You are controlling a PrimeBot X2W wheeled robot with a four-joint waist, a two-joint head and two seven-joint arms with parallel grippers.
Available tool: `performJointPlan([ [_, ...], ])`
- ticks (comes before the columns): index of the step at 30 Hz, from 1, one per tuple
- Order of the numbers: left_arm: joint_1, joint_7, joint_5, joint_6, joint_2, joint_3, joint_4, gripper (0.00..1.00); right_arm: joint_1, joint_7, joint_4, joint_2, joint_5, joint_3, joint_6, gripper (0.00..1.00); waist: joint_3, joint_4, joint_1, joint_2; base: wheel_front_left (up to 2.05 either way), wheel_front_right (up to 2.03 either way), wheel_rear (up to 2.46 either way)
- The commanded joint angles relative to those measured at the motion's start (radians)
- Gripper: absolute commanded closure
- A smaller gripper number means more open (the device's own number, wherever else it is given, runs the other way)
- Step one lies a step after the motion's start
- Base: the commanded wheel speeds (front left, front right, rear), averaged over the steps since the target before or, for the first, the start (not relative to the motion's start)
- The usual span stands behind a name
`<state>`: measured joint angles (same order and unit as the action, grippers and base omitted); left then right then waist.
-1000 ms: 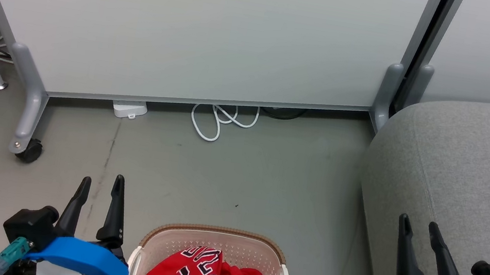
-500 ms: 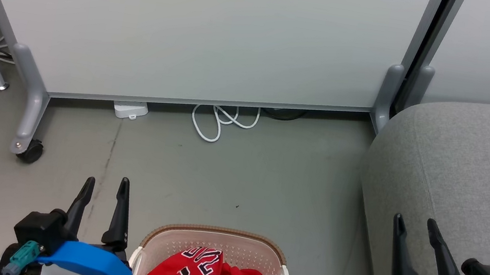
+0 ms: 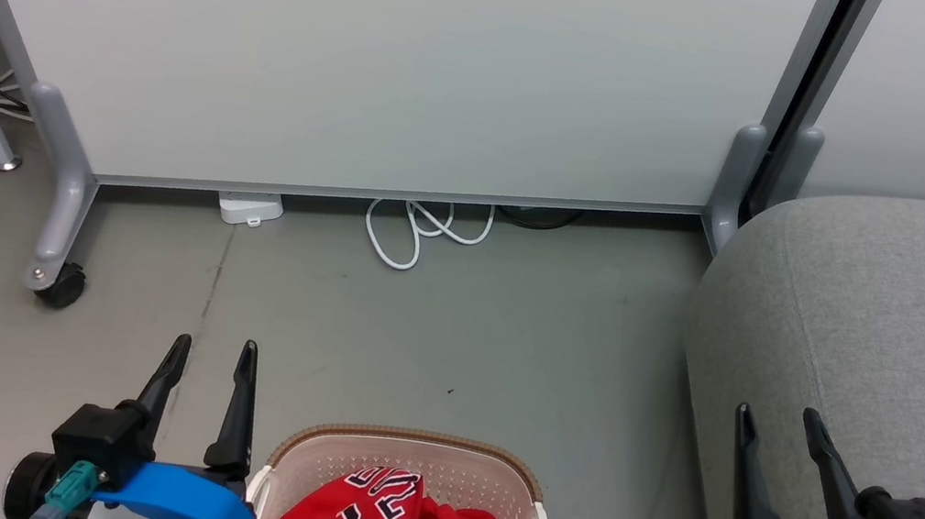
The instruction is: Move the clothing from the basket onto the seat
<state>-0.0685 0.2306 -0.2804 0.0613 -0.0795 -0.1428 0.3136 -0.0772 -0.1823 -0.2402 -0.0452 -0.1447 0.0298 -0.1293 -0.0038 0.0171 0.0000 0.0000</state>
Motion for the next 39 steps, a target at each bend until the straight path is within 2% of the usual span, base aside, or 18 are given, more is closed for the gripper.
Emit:
performJointPlan([
  [1, -0.017, 0.008, 0.018, 0.001, -0.001, -0.002, 0.001, 0.0, -0.014, -0.008, 0.005, -0.007, 0.022, -0.002, -0.002, 0.0, 0.0, 0.0, 0.0, 0.0, 0.0, 0.0, 0.0],
  [17, -0.012, 0.037, 0.113, 0.002, 0.003, -0.01, 0.006, 0.0, -0.015, -0.04, 0.001, -0.008, 0.127, -0.004, -0.003, 0.0, 0.001, 0.002, 0.0, 0.0, 0.0, 0.0, 0.0],
  [34, -0.009, 0.036, 0.109, 0.003, 0.007, -0.002, 0.011, 0.0, -0.016, -0.042, -0.003, -0.008, 0.121, -0.004, -0.002, 0.0, 0.001, 0.001, 0.0, 0.0, 0.0, 0.0, 0.0],
  [39, -0.006, 0.036, 0.109, 0.003, 0.002, 0.001, 0.026, 0.0, -0.031, -0.041, 0.0, -0.008, 0.118, -0.027, -0.002, 0.0, 0.024, -0.029, 0.0, 0.0, 0.0, 0.0, 0.0],
])
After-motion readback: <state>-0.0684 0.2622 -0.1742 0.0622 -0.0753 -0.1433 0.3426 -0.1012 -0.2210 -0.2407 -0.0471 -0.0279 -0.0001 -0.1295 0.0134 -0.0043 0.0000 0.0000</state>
